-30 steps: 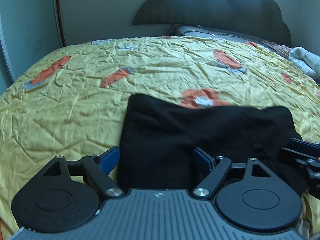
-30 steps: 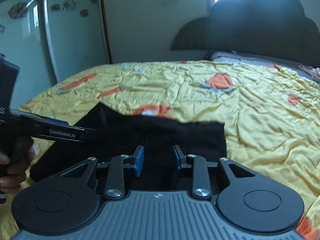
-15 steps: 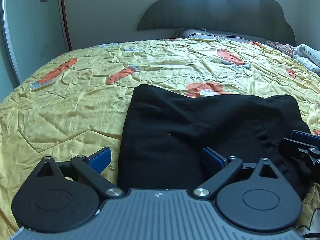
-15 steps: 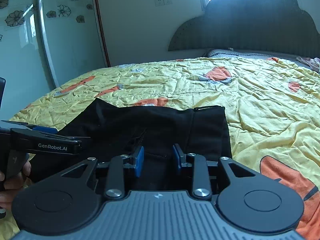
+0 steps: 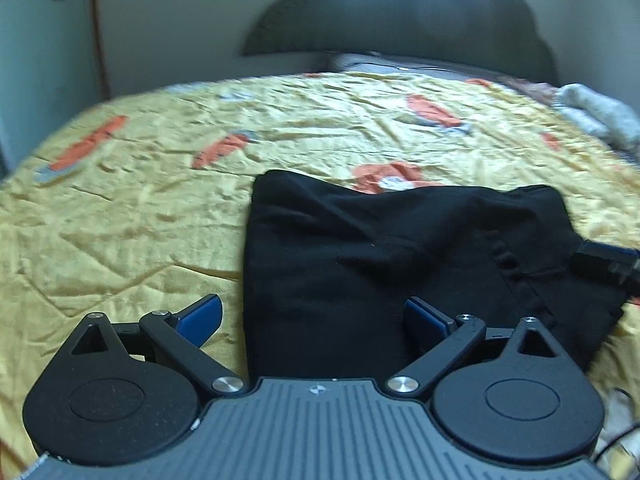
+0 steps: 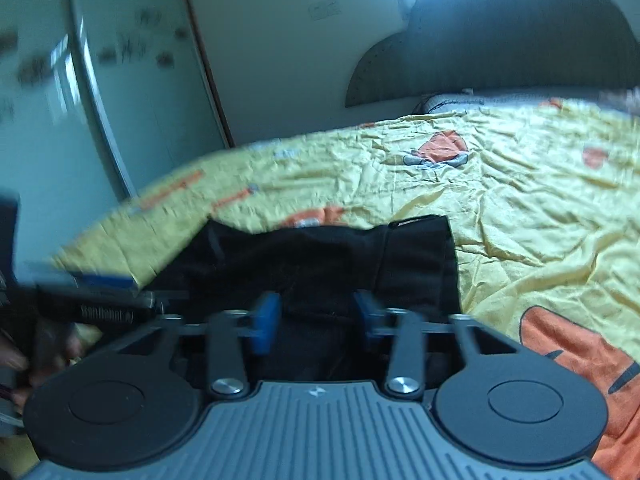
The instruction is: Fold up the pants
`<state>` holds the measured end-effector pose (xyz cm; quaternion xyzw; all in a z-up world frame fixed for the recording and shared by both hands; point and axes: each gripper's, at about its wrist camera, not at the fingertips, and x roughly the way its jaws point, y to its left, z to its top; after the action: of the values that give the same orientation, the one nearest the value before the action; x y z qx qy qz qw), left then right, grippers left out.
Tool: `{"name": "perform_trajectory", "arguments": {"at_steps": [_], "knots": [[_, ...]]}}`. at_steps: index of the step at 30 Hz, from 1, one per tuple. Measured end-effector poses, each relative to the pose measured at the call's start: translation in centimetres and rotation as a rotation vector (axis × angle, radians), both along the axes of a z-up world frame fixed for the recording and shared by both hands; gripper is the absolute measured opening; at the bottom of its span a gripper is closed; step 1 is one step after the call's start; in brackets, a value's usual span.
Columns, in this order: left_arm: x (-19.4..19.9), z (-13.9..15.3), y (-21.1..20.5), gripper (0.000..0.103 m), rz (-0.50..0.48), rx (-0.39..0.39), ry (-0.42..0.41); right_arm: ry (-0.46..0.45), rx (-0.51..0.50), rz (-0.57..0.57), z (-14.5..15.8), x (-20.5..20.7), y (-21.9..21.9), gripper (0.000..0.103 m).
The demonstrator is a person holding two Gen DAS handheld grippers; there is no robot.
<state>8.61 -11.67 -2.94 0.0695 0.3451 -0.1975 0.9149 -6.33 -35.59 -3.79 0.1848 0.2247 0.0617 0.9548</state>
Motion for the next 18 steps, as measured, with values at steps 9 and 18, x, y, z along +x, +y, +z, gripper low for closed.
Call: {"name": "perform_trajectory", "arguments": {"at_steps": [9, 18], "knots": [[3.6, -0.9, 4.9, 0.099, -0.141, -0.284, 0.227, 0.119, 0.294, 0.033, -2.1, 1.5, -7.7, 0.084], [5.9, -1.7, 5.9, 0.099, -0.200, -0.523, 0.375, 0.165, 0.436, 0.260, -3.6, 5.3, -7.5, 0.084]]}}
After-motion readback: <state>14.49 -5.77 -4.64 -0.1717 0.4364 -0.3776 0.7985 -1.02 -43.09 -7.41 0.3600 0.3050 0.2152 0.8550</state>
